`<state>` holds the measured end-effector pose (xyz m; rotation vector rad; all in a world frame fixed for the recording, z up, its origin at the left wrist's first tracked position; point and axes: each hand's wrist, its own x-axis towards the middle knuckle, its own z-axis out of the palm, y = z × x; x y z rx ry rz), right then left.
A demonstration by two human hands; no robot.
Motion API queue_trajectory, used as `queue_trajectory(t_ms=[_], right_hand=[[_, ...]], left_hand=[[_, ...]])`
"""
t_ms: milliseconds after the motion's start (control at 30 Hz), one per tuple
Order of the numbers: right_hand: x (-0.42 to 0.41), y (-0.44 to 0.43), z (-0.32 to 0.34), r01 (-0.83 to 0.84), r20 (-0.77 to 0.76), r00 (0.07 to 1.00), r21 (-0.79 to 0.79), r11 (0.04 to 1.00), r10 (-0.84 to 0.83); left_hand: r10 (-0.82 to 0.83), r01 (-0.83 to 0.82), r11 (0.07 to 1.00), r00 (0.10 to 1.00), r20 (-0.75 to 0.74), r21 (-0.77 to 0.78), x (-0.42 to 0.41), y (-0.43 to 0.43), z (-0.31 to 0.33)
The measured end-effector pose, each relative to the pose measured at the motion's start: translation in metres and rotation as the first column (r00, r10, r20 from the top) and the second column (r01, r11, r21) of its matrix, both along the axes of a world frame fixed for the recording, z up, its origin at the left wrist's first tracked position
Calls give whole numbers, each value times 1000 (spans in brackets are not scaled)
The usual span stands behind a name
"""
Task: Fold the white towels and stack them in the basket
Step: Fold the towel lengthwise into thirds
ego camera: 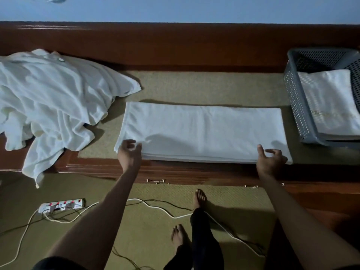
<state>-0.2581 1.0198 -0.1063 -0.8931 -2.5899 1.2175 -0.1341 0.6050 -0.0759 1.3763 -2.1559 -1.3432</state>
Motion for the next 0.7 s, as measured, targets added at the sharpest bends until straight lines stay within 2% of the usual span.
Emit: queue_trajectory(t_ms=[100, 367, 500, 600, 700], right_hand=[[-15, 11, 2, 111, 108, 989, -50, 993, -105], [-12, 38, -7, 112, 49, 993, -131, 985, -106], [-7, 41, -10, 94, 13, 996, -137, 986, -93], [-10, 39, -8, 63, 32, 998, -94, 994, -61], [-9, 34, 5, 6, 97, 995, 17, 1000, -8]], left_hand=[[70, -70, 997, 998, 6, 45, 1, -13, 2], [41, -41, 999, 999, 36, -2, 7, -19, 3], [-27, 28, 991, 1000, 6, -134, 13, -15, -1], [-100, 139, 957, 982, 159, -253, 14, -4, -3], [-45, 183, 908, 938, 345, -378, 12, 4, 4]])
